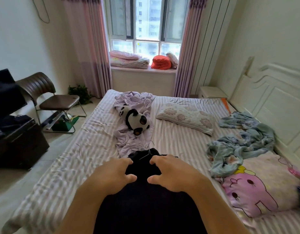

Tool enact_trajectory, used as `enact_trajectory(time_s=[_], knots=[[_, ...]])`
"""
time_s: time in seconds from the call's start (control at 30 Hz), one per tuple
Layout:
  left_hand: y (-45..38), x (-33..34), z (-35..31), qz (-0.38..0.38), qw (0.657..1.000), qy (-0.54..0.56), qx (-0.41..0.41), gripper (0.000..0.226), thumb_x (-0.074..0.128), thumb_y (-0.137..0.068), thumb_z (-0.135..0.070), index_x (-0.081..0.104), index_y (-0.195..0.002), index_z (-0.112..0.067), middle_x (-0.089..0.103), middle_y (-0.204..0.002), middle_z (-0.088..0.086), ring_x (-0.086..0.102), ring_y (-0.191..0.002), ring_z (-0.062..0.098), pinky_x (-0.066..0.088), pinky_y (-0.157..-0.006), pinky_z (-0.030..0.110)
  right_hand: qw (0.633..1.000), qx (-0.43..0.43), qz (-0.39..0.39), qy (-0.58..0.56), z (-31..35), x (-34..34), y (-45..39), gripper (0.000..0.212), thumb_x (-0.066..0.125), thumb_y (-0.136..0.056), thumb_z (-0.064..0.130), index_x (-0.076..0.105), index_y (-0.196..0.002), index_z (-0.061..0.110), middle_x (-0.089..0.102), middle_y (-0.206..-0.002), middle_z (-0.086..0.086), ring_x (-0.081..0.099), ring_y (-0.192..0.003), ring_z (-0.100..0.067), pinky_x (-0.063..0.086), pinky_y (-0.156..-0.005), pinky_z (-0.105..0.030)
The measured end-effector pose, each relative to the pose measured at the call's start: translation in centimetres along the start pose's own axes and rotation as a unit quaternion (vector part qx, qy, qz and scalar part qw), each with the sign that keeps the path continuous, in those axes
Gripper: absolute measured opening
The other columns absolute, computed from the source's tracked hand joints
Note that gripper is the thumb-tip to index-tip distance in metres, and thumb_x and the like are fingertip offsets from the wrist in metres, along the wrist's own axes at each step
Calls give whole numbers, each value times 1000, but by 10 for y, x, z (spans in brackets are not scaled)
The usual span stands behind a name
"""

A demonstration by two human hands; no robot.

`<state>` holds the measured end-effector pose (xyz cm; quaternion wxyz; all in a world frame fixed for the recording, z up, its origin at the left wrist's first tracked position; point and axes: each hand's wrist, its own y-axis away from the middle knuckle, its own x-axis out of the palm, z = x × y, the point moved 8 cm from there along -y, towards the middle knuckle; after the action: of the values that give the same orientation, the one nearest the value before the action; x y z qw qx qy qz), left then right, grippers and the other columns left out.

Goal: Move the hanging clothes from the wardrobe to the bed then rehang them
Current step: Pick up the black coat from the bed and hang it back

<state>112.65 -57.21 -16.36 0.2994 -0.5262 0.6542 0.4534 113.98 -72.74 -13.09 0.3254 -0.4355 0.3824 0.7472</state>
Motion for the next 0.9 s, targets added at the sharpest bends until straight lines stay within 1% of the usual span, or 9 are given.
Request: enact_trajectory(time_s=[0.17, 0.23, 0.3, 0.4, 0.57, 0.67, 0.73, 0.8, 0.9], knots=[[-53, -22, 18, -4, 1000, -8, 28, 48, 61, -90, -47, 49, -134, -32, 58, -125, -7, 57, -105, 11, 43, -78, 25, 1000, 16, -9, -2, 1, -9, -57, 53, 59, -93, 47, 44, -137, 23, 52, -130, 0, 55, -113, -20, 48, -96, -38], [-69, -24, 24, -11, 999, -9, 31, 45, 60, -90, -46, 51, -132, -31, 60, -117, -10, 56, -99, 9, 43, -76, 25, 1000, 20, -11, -10, -2, -8, -77, 55, 58, -93, 47, 42, -140, 24, 52, -133, 1, 55, -114, -18, 48, -96, -36], [-85, -19, 32, -5, 1000, -3, 31, 46, 59, -91, -46, 50, -133, -30, 60, -117, -10, 57, -104, 9, 46, -82, 27, 1000, 22, -9, -17, -9, -4, -95, 57, 58, -92, 49, 40, -142, 26, 52, -134, 2, 55, -115, -17, 48, -96, -35], [-108, -7, 45, 4, 1000, -8, 13, 54, 57, -93, -47, 41, -142, -29, 55, -133, -6, 54, -118, 12, 46, -92, 28, 999, 28, -3, -31, -27, 2, -116, 58, 58, -93, 48, 39, -144, 28, 49, -141, 4, 50, -126, -16, 43, -102, -32], [-149, 31, 69, 3, 999, 5, -34, 53, 53, -94, -49, 39, -140, -28, 57, -128, -5, 56, -114, 14, 48, -93, 32, 996, 62, -9, -59, -90, 17, -150, 55, 57, -93, 47, 42, -143, 27, 54, -136, 7, 52, -122, -12, 45, -99, -30], [-177, 67, 91, 12, 997, 39, -71, 58, 53, -94, -47, 36, -145, -25, 51, -141, -4, 50, -126, 14, 43, -99, 29, 992, 102, 4, -72, -140, 38, -174, 55, 57, -94, 44, 42, -143, 25, 57, -131, 6, 55, -118, -12, 46, -98, -30], [-199, 89, 110, 14, 993, 61, -105, 63, 54, -95, -44, 32, -149, -23, 42, -150, -3, 42, -135, 16, 39, -104, 31, 988, 131, 14, -83, -175, 57, -194, 55, 58, -94, 41, 41, -144, 23, 56, -131, 4, 56, -118, -13, 47, -98, -30], [-224, 112, 130, 21, 987, 66, -143, 62, 55, -96, -38, 30, -150, -20, 42, -150, 0, 41, -136, 19, 37, -104, 31, 983, 162, 23, -86, -212, 81, -218, 56, 58, -95, 39, 39, -144, 20, 53, -137, 2, 53, -122, -17, 46, -99, -31], [-259, 144, 150, 40, 980, 74, -181, 62, 56, -96, -29, 29, -150, -15, 44, -148, 4, 44, -133, 22, 39, -103, 32, 977, 193, 52, -73, -255, 129, -251, 55, 58, -94, 36, 38, -141, 16, 54, -134, -2, 54, -120, -21, 48, -95, -34]])
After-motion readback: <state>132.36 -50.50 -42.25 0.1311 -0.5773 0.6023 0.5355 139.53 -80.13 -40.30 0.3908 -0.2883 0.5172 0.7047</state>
